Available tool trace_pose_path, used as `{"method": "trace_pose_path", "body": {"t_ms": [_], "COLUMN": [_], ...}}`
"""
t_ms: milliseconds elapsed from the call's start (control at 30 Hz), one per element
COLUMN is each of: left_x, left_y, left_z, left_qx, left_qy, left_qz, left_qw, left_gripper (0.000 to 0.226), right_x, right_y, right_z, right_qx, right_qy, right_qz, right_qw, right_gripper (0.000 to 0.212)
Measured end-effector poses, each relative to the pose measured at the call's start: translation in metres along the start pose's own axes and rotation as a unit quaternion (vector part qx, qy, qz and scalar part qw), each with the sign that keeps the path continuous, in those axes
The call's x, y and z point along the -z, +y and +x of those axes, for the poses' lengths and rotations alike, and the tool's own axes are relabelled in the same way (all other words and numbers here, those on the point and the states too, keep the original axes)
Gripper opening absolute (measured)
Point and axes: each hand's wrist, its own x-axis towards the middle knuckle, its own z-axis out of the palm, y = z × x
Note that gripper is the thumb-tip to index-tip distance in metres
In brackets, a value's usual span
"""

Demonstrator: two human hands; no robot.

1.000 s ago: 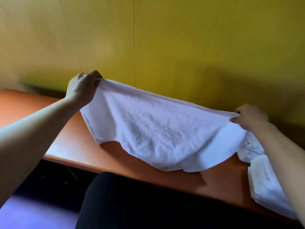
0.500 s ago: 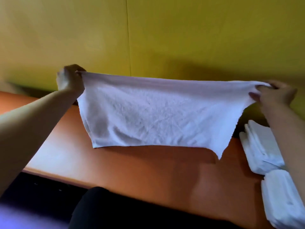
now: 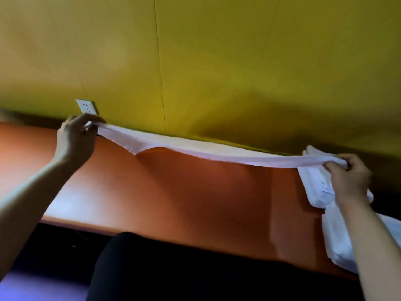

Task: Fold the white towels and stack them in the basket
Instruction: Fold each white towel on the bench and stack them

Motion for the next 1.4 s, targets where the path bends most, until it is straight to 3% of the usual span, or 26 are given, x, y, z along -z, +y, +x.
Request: {"method": "trace_pose_path", "body": {"t_ms": [133, 433, 700, 1200, 1400], "left_x": [-0.005, -0.006, -0.023, -0.129, -0.157], "left_y": [-0.05, -0.098, -0.092, -0.125, -0.144], "left_z": [-0.08, -0.168, -0.15, -0.077, -0.077], "left_qx": [0.054, 0.12, 0.167, 0.193, 0.204], "left_qy": [-0.043, -0.066, -0.057, -0.111, -0.124], "left_qz": [-0.024, 0.064, 0.06, 0.14, 0.157], "left_qw": [0.997, 0.989, 0.982, 0.965, 0.958], "left_gripper": [0.041, 0.03, 0.013, 0.015, 0.021], "right_x": [0.016, 0.044, 0.02, -0.063, -0.081], "right_y": [0.046, 0.11, 0.118, 0.158, 0.175], "right_z": [-0.059, -0.124, -0.109, -0.039, -0.032], "right_qx": [-0.044, -0.062, -0.07, -0.045, -0.04], "right_qy": [-0.032, -0.029, -0.026, -0.063, -0.078], "right_qz": [-0.077, -0.132, -0.132, -0.206, -0.269], "right_qw": [0.996, 0.989, 0.988, 0.976, 0.959], "right_gripper": [0.009, 0.012, 0.016, 0.042, 0.033]}}
